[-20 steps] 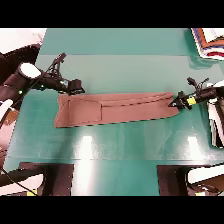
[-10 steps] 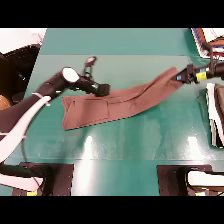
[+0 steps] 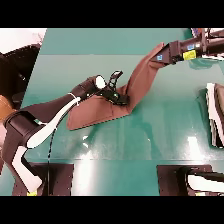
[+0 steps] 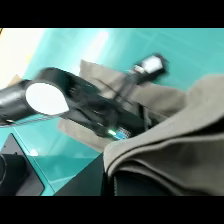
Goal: Fold the shirts.
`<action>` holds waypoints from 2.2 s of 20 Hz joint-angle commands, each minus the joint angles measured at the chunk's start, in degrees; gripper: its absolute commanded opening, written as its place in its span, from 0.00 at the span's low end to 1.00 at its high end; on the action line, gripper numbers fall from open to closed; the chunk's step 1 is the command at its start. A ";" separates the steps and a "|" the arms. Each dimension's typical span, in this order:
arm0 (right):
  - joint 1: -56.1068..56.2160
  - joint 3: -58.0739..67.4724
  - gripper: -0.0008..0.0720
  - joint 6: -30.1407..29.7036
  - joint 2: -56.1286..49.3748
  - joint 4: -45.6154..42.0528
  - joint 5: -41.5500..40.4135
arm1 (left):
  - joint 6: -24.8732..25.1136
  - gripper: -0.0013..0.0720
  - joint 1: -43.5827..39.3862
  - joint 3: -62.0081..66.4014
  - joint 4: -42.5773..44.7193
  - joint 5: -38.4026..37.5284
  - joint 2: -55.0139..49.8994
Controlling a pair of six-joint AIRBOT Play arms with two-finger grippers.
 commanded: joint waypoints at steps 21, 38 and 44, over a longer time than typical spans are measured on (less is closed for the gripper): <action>37.70 14.88 0.74 -5.33 -28.41 -10.71 -0.85 | 1.73 0.06 37.33 2.60 17.00 -17.90 34.69; 3.82 -26.27 0.88 -5.22 -18.60 3.10 -13.11 | 2.80 0.06 37.13 2.43 16.04 -19.52 34.42; 13.84 -16.06 0.85 -5.35 -28.61 6.43 -12.66 | 2.80 0.06 37.13 2.43 15.98 -20.31 34.36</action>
